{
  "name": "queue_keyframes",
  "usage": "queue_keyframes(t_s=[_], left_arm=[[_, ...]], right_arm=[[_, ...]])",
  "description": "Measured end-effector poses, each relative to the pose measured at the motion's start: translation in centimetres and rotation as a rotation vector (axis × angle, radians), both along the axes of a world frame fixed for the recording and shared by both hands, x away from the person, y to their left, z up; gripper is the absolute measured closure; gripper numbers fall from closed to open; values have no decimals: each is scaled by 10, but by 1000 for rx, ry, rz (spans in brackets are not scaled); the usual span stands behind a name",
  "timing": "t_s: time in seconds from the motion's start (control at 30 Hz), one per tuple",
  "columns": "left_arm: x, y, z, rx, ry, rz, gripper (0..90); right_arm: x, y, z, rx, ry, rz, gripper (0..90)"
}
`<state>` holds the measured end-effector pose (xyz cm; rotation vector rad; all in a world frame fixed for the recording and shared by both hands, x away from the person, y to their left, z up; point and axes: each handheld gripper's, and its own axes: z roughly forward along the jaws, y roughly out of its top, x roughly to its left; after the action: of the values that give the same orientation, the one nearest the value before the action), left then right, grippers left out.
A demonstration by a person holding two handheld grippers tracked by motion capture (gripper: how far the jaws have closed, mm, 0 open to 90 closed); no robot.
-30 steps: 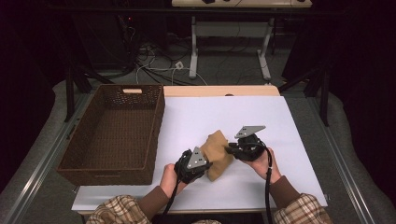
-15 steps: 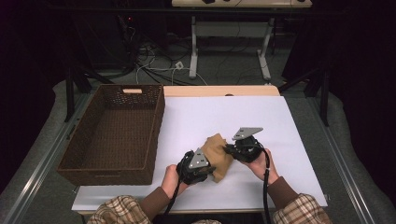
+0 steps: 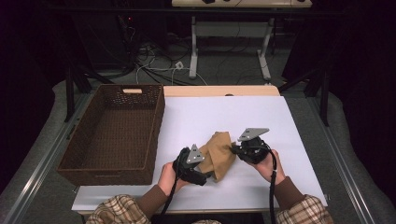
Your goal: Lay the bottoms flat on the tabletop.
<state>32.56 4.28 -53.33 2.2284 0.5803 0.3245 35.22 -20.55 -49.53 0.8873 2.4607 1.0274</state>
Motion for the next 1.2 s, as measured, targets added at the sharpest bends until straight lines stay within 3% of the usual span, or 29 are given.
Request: queue_keyframes(t_s=[0.4, 0.67, 0.9, 0.97, 1.2], left_arm=[[3, -3, -6, 34, 5, 5, 216], [3, -2, -6, 32, -24, 21, 263], [1, -6, -6, 33, -36, 2, 337], [1, -7, -6, 24, -33, -6, 384], [1, -9, -7, 6, -41, -15, 591]], right_arm=[[0, -14, -14, -38, 47, -40, 881], [6, -12, -28, -132, 76, -57, 880], [10, -12, -34, -137, 99, -54, 867], [9, -12, -32, -134, 96, -54, 830], [4, -10, -16, -63, 65, -45, 536]])
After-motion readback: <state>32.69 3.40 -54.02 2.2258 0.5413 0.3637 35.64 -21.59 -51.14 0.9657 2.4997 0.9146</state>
